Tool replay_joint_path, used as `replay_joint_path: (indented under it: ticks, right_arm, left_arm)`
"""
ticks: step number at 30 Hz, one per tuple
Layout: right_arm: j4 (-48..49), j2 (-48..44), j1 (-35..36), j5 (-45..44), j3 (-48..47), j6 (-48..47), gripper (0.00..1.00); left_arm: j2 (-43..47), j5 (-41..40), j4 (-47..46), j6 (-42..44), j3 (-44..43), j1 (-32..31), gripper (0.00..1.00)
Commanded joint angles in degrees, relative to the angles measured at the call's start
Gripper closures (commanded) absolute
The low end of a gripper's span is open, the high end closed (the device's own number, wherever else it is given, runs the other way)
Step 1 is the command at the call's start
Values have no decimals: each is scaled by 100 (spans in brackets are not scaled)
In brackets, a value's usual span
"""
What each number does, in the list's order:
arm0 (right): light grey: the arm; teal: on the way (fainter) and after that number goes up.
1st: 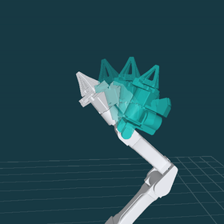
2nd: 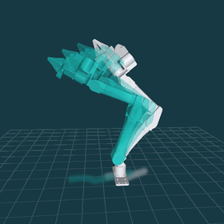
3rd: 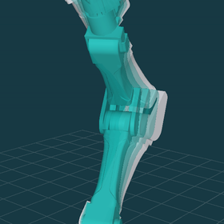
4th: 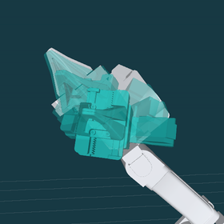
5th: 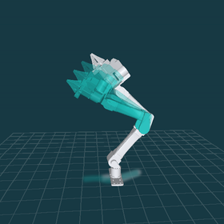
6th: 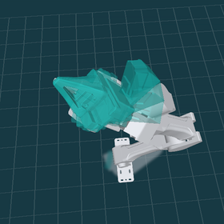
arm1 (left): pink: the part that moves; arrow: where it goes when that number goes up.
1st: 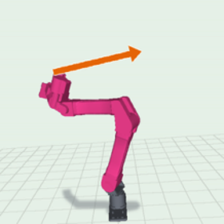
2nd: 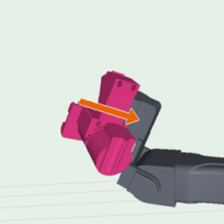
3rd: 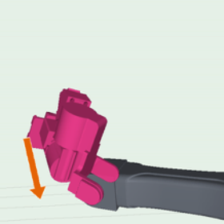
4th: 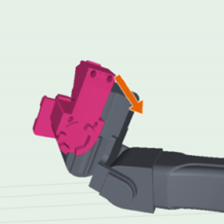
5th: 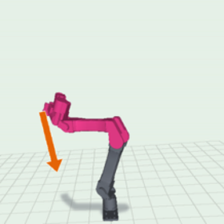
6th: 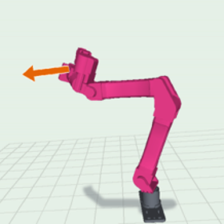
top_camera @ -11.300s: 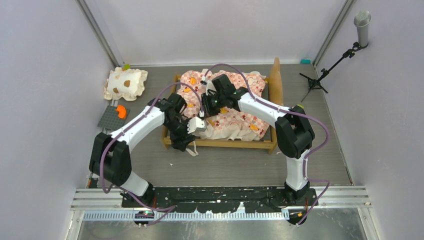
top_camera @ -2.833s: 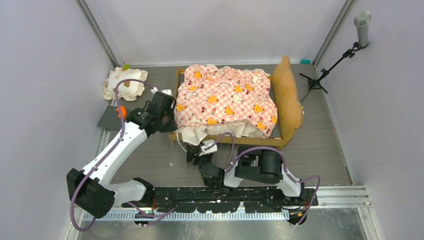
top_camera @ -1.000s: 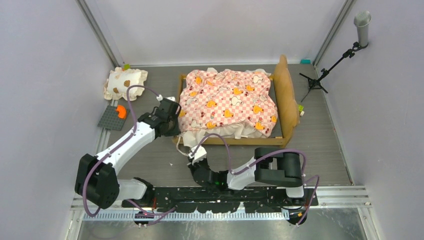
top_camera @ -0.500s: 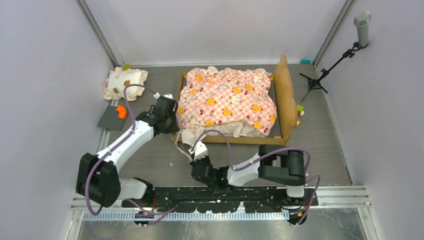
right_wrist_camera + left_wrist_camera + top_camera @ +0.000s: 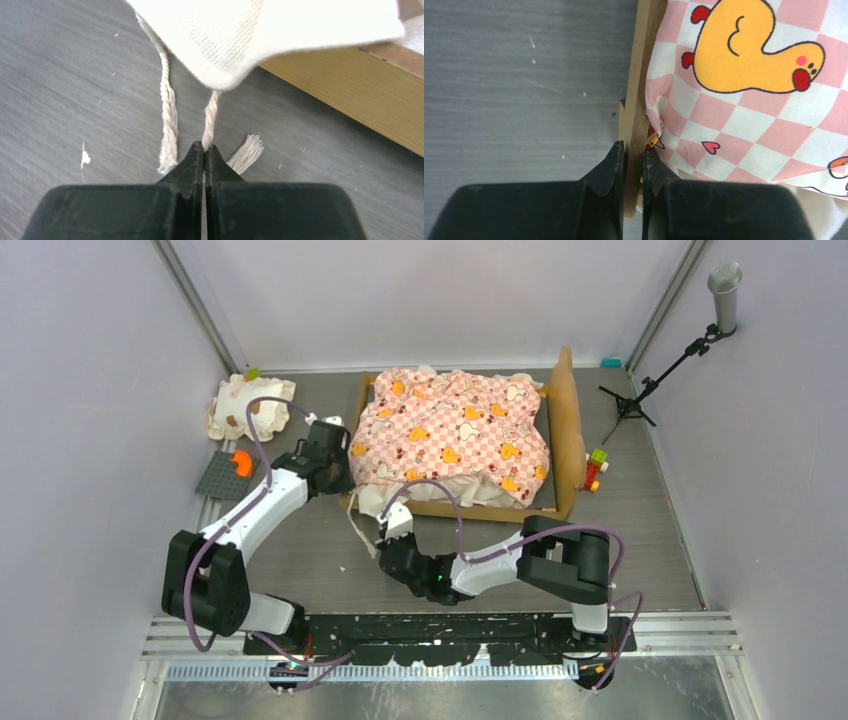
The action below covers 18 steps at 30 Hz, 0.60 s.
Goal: Set up the pet bed
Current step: Cross the ropes on the bed frame.
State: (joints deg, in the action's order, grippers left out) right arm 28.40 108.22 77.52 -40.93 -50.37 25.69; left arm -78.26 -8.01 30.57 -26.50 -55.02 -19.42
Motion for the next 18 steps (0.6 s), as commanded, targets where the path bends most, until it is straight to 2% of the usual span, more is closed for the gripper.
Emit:
replay_joint_path:
  ticks: [1,4,7,11,16,18]
  right_arm:
    - [-72,-194,-330,467,-302,37,99]
    - [-157,-124,-507,669,-410,-45,99]
    - [-223,-120,-529,770,-465,-154,99]
    - [-309,-180,-536,837,-447,-185,99]
    - [-506,-230,-578,939,-483,-178,99]
    - [-631,-239,-615,1051,-527,-141,99]
  left_arm:
    - [-414,-252,-1283,-258,-540,285,100]
    - [-571,-116,-1163,-201,-851,296,100]
    - [-452,-2,-947,-170,-916,298,80]
    - [7,-118,-771,-96,-814,300,58]
    - [590,-128,-237,-116,-762,299,38]
    - [910,7,-103,-240,-586,298,36]
